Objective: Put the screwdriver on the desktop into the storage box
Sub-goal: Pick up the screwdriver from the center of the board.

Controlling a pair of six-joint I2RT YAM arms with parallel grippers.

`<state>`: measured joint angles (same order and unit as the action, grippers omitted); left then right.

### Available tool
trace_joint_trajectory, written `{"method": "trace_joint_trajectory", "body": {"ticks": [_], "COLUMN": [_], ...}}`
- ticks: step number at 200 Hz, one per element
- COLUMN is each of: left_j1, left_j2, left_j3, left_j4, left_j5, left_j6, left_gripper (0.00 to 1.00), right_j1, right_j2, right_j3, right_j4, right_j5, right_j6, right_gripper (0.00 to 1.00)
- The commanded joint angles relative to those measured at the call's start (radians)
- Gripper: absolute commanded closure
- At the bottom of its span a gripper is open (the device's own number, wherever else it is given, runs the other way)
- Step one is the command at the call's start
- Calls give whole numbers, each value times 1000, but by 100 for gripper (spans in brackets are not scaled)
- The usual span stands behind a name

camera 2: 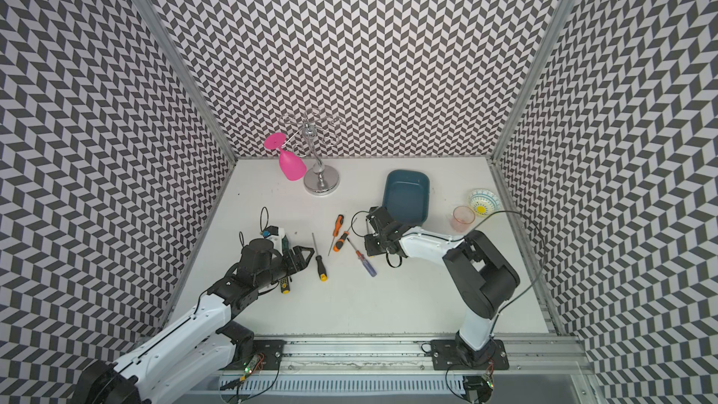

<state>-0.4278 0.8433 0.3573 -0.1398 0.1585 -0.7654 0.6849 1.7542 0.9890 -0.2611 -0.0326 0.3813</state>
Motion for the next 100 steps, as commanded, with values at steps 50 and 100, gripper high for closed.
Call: {"method": "trace_joint_trajectory", "body": {"ticks": [50,100], "left_j1": [-8,-6], "left_j2": [-4,7], "left_j3": [-1,5], "left_j4": [-4,-1], "left_j5": [0,4], "left_j6": [-5,-5], "left_gripper": [26,26], "right_j1": [28,42], "right_j2": [76,104], "right_j3": [54,76], "right_j4": [-34,-46], "right_j5": [81,104], "right_j6": [-21,-28], "right_gripper": [62,71]}}
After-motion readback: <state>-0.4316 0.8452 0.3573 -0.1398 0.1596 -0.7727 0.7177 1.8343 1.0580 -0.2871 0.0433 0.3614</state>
